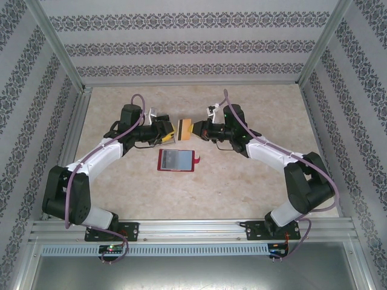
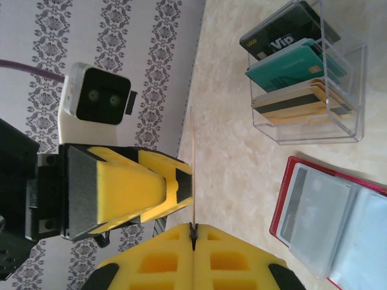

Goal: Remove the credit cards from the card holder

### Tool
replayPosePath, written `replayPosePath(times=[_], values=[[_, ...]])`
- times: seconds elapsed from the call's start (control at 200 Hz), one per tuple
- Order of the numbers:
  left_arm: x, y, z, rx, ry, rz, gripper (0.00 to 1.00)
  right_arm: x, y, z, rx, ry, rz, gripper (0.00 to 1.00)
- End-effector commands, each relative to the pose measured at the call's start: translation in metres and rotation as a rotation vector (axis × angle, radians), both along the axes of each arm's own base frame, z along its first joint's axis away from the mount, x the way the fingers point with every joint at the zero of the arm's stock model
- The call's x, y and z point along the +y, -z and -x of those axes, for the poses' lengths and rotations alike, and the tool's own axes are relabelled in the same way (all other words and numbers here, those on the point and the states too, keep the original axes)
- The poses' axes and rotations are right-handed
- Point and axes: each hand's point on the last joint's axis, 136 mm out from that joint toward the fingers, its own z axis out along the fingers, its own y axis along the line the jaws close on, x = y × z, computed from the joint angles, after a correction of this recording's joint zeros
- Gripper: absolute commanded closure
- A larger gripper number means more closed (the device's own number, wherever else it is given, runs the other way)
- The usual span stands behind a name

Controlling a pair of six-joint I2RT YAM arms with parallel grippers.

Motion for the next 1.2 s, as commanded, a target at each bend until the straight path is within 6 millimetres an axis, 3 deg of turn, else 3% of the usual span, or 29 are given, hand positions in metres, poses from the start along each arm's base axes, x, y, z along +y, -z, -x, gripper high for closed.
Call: replayPosePath(times=[0.0, 0.41, 0.63, 0.804, 1.174, 1.194], values=[[-0.003, -0.011, -0.005, -0.037, 0.014, 0.059, 0.69, 0.014, -0.017, 0.002, -0.038, -0.048, -0.055, 1.0], [0.001, 0.006, -0.004, 0.004, 0.007, 0.009, 0.72, 0.023, -0.018, 0.001, -0.035, -0.069, -0.08, 1.0], [0.015, 0.003, -0.007, -0.013, -0.043, -0.015, 0.72, 0.015, -0.014, -0.003, -0.033, -0.033, -0.072, 1.0], [0.007, 0.0, -0.007, -0.015, -0.013, 0.049, 0.73, 0.023, -0.018, 0.001, -0.039, -0.068, -0.086, 1.0], [0.001, -0.017, -0.001, -0.06, 0.035, 0.096, 0.92, 0.029, 0.001, -0.001, 0.006, -0.082, -0.077, 1.0], [0.001, -0.018, -0.001, -0.064, 0.036, 0.096, 0.93, 0.029, 0.002, -0.001, 0.009, -0.082, -0.076, 0.95]])
